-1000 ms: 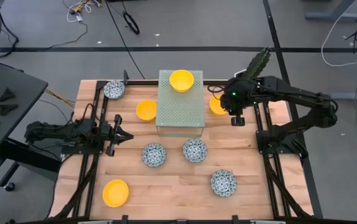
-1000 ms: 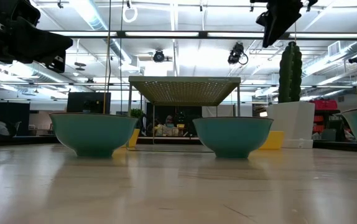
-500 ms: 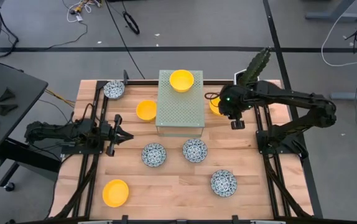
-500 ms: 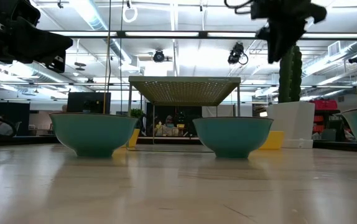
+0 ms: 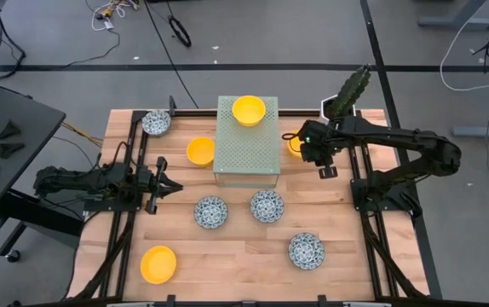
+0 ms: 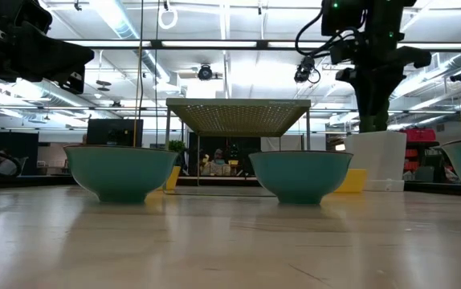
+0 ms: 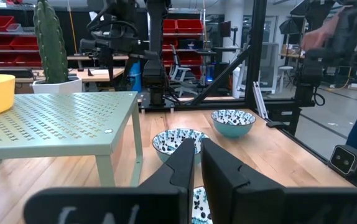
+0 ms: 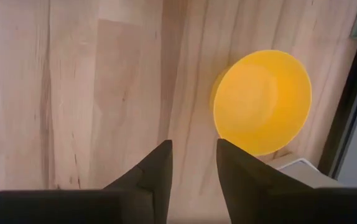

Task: Pick & Place Mini bowls
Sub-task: Stack the yellow bowl on top of the other yellow bowl on the shelf

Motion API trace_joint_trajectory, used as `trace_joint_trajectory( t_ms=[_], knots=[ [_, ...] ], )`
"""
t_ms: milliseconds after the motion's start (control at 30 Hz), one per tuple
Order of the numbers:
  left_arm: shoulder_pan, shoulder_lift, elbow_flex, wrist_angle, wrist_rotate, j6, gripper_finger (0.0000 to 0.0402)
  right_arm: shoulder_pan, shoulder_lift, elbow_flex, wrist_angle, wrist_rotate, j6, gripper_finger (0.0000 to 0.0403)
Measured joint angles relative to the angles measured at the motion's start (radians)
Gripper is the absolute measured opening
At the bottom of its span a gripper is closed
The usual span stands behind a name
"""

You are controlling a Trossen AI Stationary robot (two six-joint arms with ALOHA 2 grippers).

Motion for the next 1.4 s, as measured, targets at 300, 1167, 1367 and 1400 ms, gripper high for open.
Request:
trace_joint_trajectory(
  t_ms=[300,1167,1367,1400],
  knots=[
    [0.000,0.000,0.000,0.000,0.000,0.000,0.0034,-0.026,-0.036,0.000,0.016,0.026,-0.073,0.0196],
    [0.000,0.000,0.000,0.000,0.000,0.000,0.0034,0.041,-0.310,-0.161,0.095,0.128,-0.086,0.0251],
    [0.000,0.000,0.000,0.000,0.000,0.000,0.0034,0.118,-0.350,-0.219,0.117,0.175,-0.088,0.0251],
    [0.000,0.000,0.000,0.000,0.000,0.000,0.0034,0.129,-0.353,-0.224,0.117,0.192,-0.087,0.0251]
  ],
)
